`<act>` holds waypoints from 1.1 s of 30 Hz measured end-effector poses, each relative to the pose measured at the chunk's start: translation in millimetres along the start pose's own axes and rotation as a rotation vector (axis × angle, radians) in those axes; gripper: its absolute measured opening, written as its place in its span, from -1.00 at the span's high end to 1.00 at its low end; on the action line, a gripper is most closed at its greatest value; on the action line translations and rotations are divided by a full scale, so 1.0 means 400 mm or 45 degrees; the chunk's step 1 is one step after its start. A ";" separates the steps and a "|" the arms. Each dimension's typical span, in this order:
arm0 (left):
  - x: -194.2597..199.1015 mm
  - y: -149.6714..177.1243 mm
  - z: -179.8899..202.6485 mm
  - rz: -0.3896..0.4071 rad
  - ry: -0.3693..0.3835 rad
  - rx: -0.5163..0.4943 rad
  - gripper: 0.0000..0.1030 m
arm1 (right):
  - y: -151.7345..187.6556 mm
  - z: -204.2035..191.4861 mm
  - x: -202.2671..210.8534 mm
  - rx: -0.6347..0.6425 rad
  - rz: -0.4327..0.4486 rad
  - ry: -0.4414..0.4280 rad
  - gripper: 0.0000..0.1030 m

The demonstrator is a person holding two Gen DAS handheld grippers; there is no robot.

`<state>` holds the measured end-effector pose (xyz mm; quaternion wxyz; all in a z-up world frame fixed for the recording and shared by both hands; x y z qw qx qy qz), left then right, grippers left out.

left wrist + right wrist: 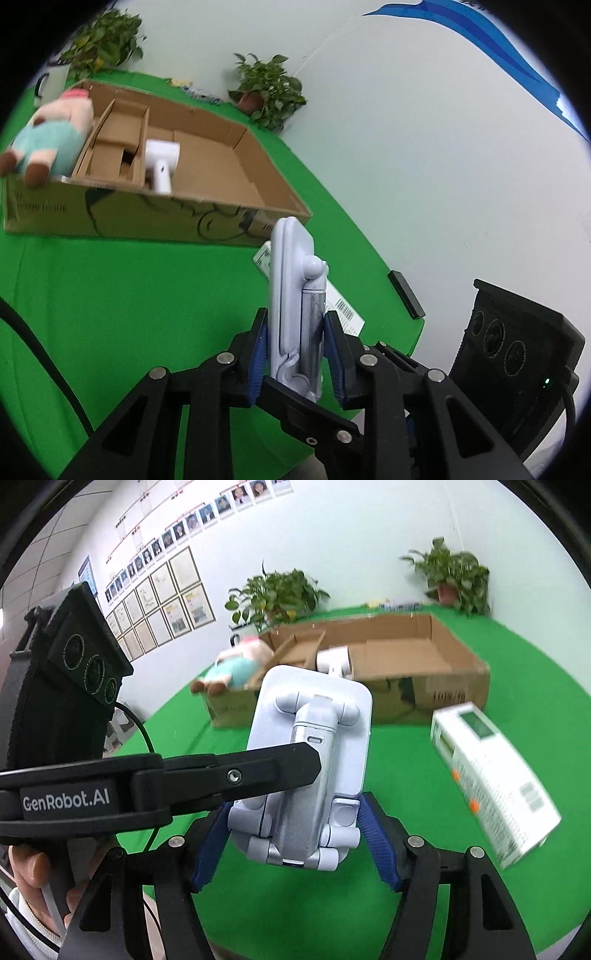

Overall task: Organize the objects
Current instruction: 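Lift the phone stand with the right gripper and carry it over the box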

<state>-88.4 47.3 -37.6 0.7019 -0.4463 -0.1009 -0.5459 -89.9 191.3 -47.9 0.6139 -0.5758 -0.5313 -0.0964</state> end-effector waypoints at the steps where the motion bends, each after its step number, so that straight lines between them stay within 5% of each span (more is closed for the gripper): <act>1: 0.004 -0.009 0.007 0.005 -0.009 -0.015 0.47 | -0.009 0.001 0.010 0.004 0.008 0.004 -0.26; 18: 0.042 -0.187 0.037 0.086 -0.012 -0.094 0.47 | -0.201 0.010 0.071 0.070 0.102 0.044 -0.25; 33: 0.003 -0.443 -0.046 0.004 0.037 0.068 0.48 | -0.483 0.072 -0.005 0.089 -0.032 0.055 -0.24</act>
Point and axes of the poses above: each gripper's, at about its wrist camera, not at the fingertips, and x roughly against the way its jaws point, z to its right, y to its underside, the point moved 2 cm from there along -x, roughly the way its jaws point, and after that the axes turned 13 degrees about -z, right-handed, at the moved point
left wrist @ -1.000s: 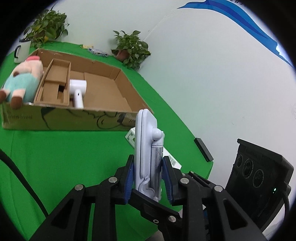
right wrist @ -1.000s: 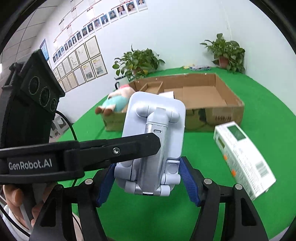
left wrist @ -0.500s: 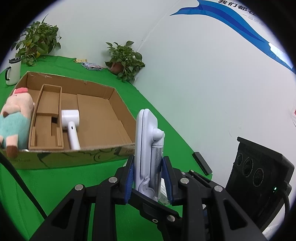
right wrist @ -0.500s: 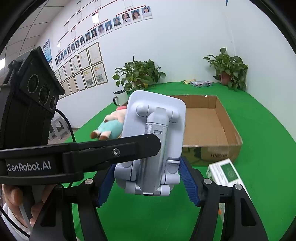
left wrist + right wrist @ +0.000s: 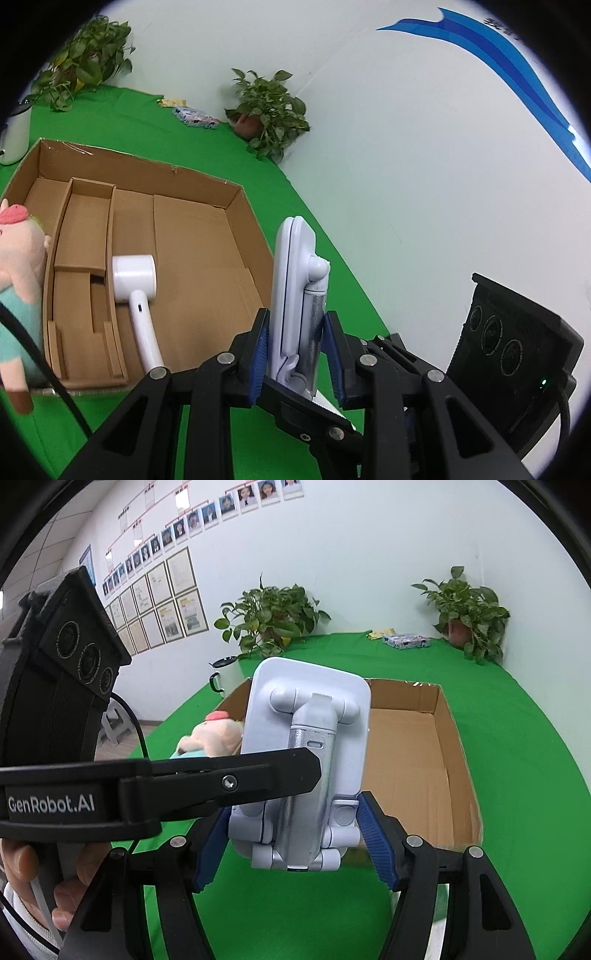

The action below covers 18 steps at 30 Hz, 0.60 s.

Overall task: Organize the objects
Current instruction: 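Lift the phone stand with the right gripper and carry it over the box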

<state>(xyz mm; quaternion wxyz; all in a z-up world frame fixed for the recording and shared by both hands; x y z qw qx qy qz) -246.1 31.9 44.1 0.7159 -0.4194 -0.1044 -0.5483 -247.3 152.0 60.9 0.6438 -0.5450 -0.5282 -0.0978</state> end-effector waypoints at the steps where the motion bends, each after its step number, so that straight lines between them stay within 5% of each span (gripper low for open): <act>1: -0.006 -0.016 -0.004 -0.009 -0.007 0.008 0.47 | -0.025 0.010 -0.010 -0.003 -0.017 -0.007 -0.24; 9: -0.118 -0.087 -0.087 -0.146 -0.029 0.109 0.48 | -0.149 0.101 -0.123 -0.034 -0.185 -0.060 -0.24; 18: -0.257 -0.029 -0.227 -0.298 -0.043 0.268 0.48 | -0.081 0.200 -0.329 -0.115 -0.424 -0.155 -0.24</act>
Point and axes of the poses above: each gripper's, at about its wrist camera, not at the fingertips, and x roughly against the way its jaws point, z to its right, y to its underside, the point moved 2 cm from there along -x, roughly the way its jaws point, and after that the axes turned 13 degrees about -z, right-handed, at the moved point
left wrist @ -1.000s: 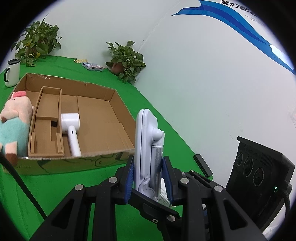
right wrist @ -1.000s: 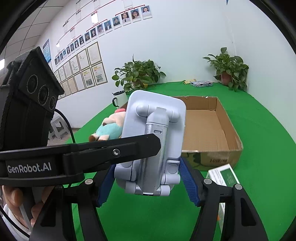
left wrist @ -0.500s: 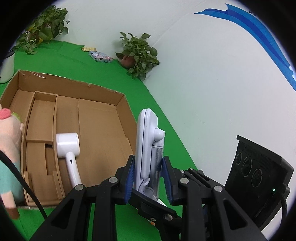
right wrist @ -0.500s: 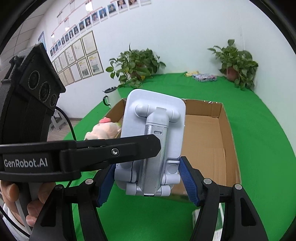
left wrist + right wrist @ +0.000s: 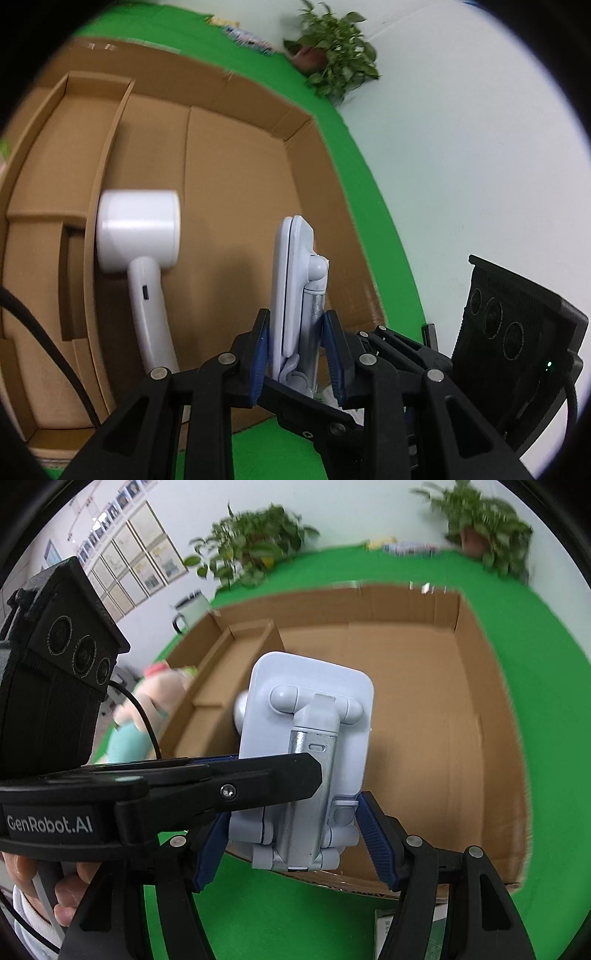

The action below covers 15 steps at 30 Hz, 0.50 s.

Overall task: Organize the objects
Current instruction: 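Lift the phone stand with the right gripper and carry it over the box, then lower the phone stand beside the hair dryer and open the right gripper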

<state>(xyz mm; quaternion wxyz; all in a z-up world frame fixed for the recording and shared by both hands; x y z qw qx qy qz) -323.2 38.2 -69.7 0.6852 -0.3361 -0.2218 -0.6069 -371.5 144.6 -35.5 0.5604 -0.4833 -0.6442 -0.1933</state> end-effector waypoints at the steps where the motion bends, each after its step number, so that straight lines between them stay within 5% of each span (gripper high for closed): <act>1: -0.004 0.000 -0.008 -0.003 -0.002 0.011 0.48 | 0.005 0.008 -0.021 -0.004 -0.023 -0.010 -0.24; 15: -0.024 -0.011 -0.067 -0.080 -0.097 0.128 0.38 | 0.008 0.019 -0.131 -0.011 -0.152 -0.004 -0.26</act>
Point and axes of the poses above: each gripper's, at about its wrist camera, not at the fingertips, and x roughly against the way its jaws point, z to its right, y to its underside, the point moved 2 cm from there along -x, roughly the way its jaws point, and after that the axes turned 13 degrees about -z, right-handed, at the moved point
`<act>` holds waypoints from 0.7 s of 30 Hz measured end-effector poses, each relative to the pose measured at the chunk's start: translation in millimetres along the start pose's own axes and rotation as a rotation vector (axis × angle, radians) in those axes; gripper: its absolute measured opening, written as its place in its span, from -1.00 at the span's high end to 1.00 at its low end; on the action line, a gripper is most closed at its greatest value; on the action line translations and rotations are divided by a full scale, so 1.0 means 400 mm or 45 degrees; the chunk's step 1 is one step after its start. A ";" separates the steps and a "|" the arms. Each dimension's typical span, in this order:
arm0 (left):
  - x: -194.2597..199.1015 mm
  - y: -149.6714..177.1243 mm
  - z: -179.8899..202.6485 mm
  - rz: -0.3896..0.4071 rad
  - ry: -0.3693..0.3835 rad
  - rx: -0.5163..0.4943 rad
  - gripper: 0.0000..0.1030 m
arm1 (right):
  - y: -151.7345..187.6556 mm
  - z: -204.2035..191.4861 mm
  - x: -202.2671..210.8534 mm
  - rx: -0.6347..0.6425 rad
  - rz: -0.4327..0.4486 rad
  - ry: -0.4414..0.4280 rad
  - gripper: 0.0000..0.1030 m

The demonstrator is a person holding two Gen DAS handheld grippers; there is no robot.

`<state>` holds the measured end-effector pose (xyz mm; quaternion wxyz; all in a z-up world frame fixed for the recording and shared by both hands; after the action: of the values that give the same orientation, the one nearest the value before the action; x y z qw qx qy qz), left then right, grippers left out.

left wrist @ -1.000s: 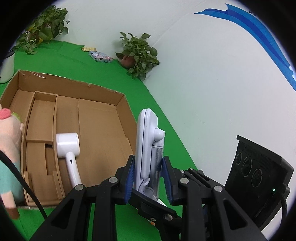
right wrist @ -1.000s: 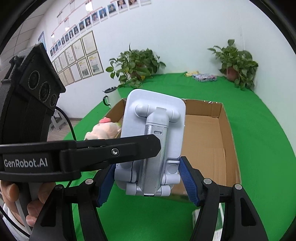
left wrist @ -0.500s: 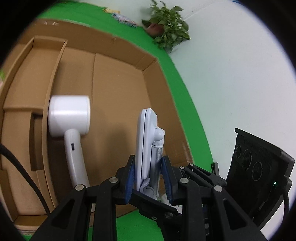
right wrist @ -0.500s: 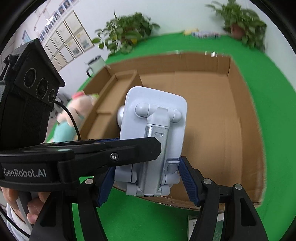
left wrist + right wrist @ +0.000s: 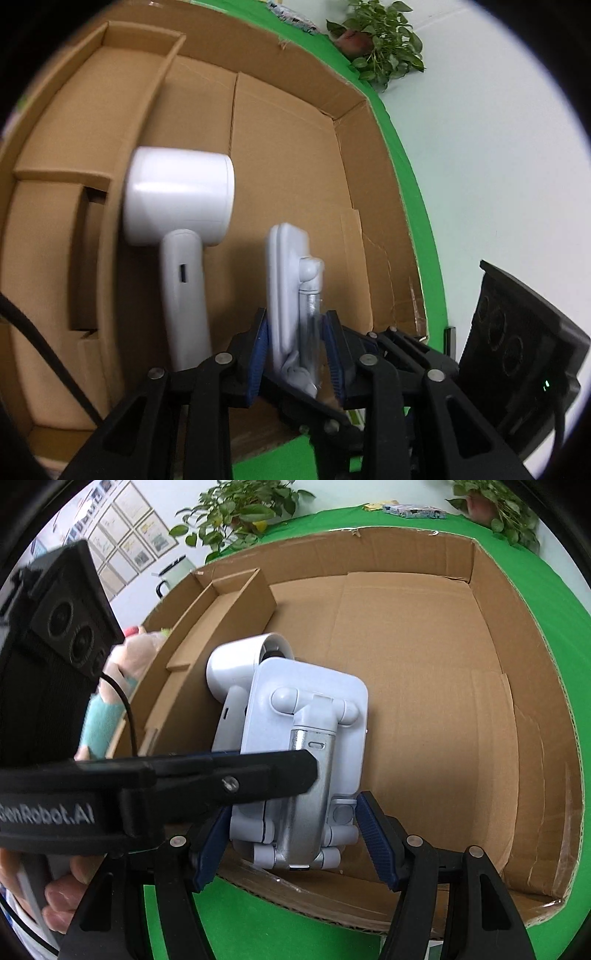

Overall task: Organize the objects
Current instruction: 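Lower the phone stand beside the hair dryer and open the right gripper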

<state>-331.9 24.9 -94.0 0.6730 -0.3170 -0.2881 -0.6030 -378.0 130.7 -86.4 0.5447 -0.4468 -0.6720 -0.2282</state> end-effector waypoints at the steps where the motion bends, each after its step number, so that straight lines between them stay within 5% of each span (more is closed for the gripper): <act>1: 0.011 0.002 0.001 0.013 -0.007 -0.009 0.37 | 0.001 -0.004 0.004 0.004 0.003 0.000 -0.26; 6: 0.111 0.042 0.001 0.150 -0.156 -0.093 0.35 | -0.003 0.000 0.028 -0.003 0.028 -0.077 -0.26; 10: 0.170 0.067 -0.033 0.262 -0.338 -0.111 0.35 | -0.011 -0.001 0.029 0.001 0.017 -0.027 -0.18; 15: 0.157 0.070 -0.083 0.233 -0.492 -0.078 0.33 | -0.018 -0.014 0.002 -0.001 -0.011 0.068 0.23; 21: 0.135 0.107 -0.093 0.210 -0.496 -0.088 0.33 | -0.022 -0.018 0.000 -0.117 -0.027 0.028 0.49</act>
<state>-283.5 -34.8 -79.5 0.6404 -0.4730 -0.3651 -0.4825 -381.7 120.8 -82.8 0.5285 -0.4617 -0.6594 -0.2695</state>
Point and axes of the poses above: each gripper's, at about its wrist camera, not at the fingertips, and x roughly against the way its jaws point, z to its right, y to its underside, the point moved 2 cm from there along -x, roughly the way its jaws point, and after that the axes turned 13 degrees about -z, right-handed, at the moved point
